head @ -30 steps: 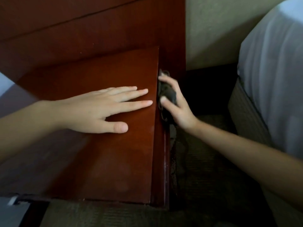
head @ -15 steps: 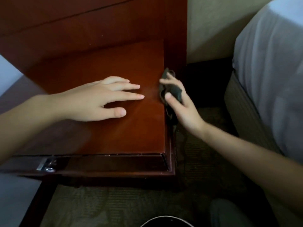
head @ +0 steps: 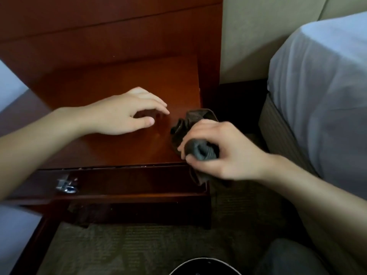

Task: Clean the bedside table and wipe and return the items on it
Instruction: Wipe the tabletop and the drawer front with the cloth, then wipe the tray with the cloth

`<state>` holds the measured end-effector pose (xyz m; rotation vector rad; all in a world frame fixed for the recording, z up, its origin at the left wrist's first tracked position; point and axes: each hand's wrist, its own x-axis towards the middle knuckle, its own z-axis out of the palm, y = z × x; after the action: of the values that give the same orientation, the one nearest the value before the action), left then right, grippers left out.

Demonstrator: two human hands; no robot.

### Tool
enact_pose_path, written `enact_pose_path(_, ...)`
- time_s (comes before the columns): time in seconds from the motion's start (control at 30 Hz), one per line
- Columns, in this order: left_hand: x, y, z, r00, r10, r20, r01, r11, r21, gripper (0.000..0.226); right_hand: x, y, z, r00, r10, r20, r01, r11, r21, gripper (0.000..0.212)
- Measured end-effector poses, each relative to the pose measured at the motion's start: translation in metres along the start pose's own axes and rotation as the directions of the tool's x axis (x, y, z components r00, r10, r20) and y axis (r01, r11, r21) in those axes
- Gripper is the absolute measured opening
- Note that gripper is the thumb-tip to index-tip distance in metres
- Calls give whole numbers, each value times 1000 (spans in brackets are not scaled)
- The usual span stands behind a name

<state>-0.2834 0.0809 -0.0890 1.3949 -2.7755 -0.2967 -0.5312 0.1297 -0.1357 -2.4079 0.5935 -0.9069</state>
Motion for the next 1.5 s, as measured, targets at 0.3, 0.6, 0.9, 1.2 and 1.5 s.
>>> enact_pose_path(0.3, 25, 20, -23, 918, -363, -160, 153, 698, -700, 22, 53, 9, -33, 988, -25, -155, 57, 977, 208, 36)
enact_pose_path(0.6, 24, 34, 3, 908, -381, -173, 300, 881, -365, 36, 34, 13, 3, 835, 531, -141, -539, 842, -18, 55)
enact_pose_path(0.9, 66, 62, 6, 935, -319, -157, 204, 843, -498, 18, 15, 24, -2, 688, 512, -514, -421, 859, 292, 59)
enact_pose_path(1.2, 124, 186, -78, 976, -200, 83, 138, 280, -950, 12, -24, -57, -126, 387, 858, -339, -309, 467, 829, 80)
enact_pose_path(1.5, 138, 313, -134, 876, 253, 410, 315, 345, -884, 21, -108, -173, -218, 31, 870, -493, -469, 448, 762, 38)
